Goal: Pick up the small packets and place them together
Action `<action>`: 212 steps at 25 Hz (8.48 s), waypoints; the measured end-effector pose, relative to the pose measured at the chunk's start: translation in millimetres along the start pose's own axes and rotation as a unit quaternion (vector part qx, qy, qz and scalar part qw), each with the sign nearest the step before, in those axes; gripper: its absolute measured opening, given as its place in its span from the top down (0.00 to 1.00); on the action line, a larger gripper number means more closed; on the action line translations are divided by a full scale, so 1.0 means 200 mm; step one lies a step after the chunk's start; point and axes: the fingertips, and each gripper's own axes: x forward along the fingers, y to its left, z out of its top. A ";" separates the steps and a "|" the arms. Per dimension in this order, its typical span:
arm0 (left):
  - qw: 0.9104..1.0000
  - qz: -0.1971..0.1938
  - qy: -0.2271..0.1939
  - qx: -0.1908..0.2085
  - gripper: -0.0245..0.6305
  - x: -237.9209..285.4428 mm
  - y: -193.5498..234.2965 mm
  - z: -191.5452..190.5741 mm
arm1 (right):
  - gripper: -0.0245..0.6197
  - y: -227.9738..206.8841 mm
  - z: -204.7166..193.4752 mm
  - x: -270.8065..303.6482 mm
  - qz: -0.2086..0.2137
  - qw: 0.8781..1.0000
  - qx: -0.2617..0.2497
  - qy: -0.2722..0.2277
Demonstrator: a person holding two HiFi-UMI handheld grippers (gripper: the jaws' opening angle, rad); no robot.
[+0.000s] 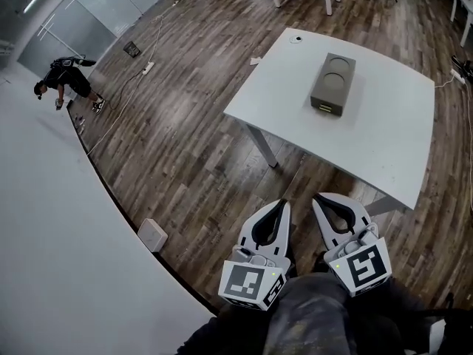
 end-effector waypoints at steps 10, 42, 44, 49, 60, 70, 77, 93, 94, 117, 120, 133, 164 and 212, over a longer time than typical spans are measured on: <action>0.999 -0.022 0.021 -0.025 0.96 0.18 0.45 0.00 | 0.95 -0.06 -0.02 0.46 -0.041 0.998 0.018 0.050; 0.978 -0.205 0.022 0.008 0.96 0.75 0.68 0.21 | 0.95 -0.45 0.16 0.80 -0.229 0.973 0.005 0.025; 0.977 -0.210 0.030 0.008 0.96 0.78 0.66 0.18 | 0.95 -0.48 0.12 0.79 -0.234 0.972 0.013 0.028; 0.972 -0.227 0.058 0.008 0.96 0.88 0.62 0.12 | 0.95 -0.60 0.06 0.79 -0.251 0.967 0.036 0.035; 0.953 -0.288 0.094 0.032 0.96 1.26 0.41 0.07 | 0.95 -0.96 -0.06 0.70 -0.312 0.947 0.070 0.042; 0.930 -0.346 0.096 0.079 0.96 1.52 0.21 0.15 | 0.95 -1.18 -0.02 0.61 -0.368 0.927 0.080 0.000; 0.905 -0.404 0.085 0.103 0.96 1.58 0.15 0.23 | 0.95 -1.22 0.03 0.61 -0.420 0.904 0.082 -0.014; 0.881 -0.458 0.070 0.100 0.96 1.56 0.30 0.31 | 0.95 -1.15 0.12 0.81 -0.456 0.887 0.069 -0.013; 0.880 -0.459 0.072 0.100 0.96 1.56 0.31 0.31 | 0.95 -1.15 0.12 0.82 -0.457 0.887 0.071 -0.012; 0.854 -0.492 0.127 0.112 0.96 1.55 0.43 -0.22 | 0.95 -1.01 -0.47 0.96 -0.484 0.864 0.137 0.015; 0.849 -0.496 0.141 0.116 0.96 1.56 0.45 -0.32 | 0.95 -1.03 -0.56 0.96 -0.492 0.860 0.133 0.019; 0.844 -0.502 0.148 0.120 0.96 1.67 0.49 -0.32 | 0.95 -1.09 -0.62 1.03 -0.506 0.851 0.138 0.025; 0.845 -0.493 0.183 0.091 0.96 1.93 0.48 -0.40 | 0.69 -1.34 -0.80 1.03 -0.526 0.824 0.173 0.121; 0.833 -0.514 0.164 0.121 0.96 1.48 0.55 -0.24 | 0.69 -1.11 -0.82 0.91 -0.534 0.821 0.166 0.118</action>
